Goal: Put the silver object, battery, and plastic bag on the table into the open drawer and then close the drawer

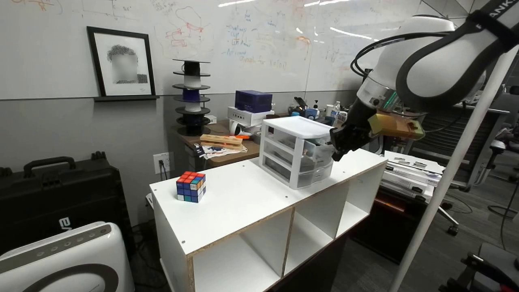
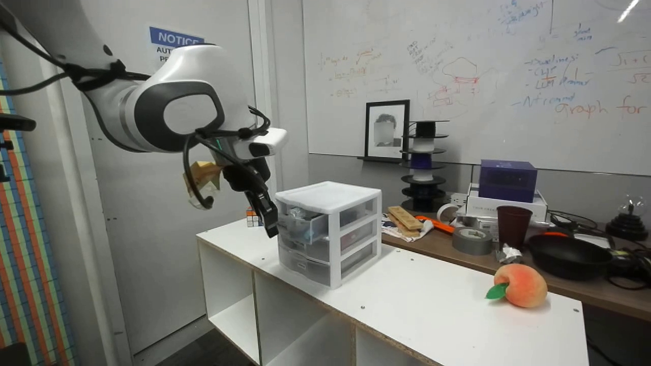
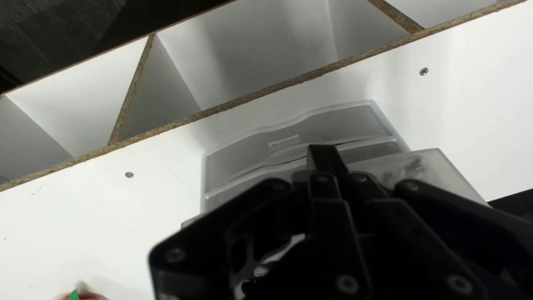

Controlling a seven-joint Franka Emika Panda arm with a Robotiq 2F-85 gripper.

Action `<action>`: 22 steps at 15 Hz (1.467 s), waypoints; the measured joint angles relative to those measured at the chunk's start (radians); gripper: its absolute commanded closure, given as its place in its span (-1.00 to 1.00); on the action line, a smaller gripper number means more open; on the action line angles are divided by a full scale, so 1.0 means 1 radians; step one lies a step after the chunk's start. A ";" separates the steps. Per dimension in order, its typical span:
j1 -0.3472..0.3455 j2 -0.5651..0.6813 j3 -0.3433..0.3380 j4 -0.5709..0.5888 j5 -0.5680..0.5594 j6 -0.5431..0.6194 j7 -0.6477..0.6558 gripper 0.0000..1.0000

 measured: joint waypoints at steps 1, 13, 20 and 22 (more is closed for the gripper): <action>0.002 0.002 0.003 0.000 0.027 0.012 -0.020 0.94; 0.002 0.049 -0.003 -0.001 0.056 0.217 -0.047 0.94; 0.006 0.077 -0.014 -0.005 0.040 0.298 -0.049 0.94; 0.006 0.080 -0.014 -0.006 0.032 0.305 -0.054 0.94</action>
